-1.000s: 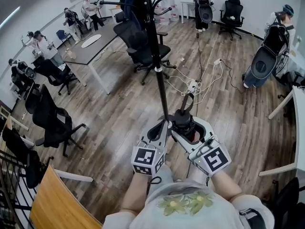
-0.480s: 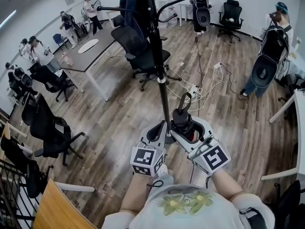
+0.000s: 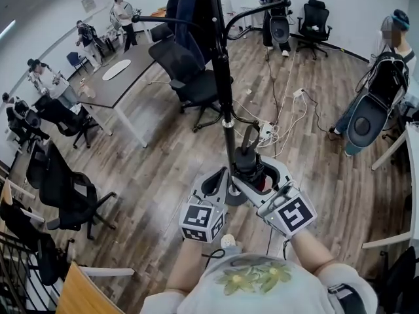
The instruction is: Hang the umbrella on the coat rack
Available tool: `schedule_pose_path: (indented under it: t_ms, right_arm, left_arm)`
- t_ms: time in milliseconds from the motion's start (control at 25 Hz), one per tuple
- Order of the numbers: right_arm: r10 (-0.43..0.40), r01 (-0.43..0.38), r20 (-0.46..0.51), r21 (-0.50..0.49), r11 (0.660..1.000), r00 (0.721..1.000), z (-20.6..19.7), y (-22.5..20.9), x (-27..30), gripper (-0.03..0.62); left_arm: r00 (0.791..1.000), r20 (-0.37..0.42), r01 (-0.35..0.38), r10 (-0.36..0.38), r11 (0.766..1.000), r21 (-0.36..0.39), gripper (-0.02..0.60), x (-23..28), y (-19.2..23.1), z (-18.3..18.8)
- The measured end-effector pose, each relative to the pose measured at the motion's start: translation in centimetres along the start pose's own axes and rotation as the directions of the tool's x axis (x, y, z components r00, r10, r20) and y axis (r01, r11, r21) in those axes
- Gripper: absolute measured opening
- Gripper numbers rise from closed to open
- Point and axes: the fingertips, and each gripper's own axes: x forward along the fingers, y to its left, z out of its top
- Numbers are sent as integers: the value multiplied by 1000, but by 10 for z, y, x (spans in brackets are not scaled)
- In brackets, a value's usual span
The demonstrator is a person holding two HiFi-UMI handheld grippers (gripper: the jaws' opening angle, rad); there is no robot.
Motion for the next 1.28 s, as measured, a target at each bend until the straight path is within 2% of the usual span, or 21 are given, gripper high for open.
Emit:
schedule_pose_path:
  t_ms: [760,1280]
  right_arm:
    - [-91,95,53,-80,992,994,13,-52,95,229]
    - [-149,155,59,-105,982,987,19,-90,132,230]
  left_arm:
    - [995,-2,95,-95,995,8,5,51,84,-1]
    - [990,-13,140,-140,990,1,5,75,113,-10]
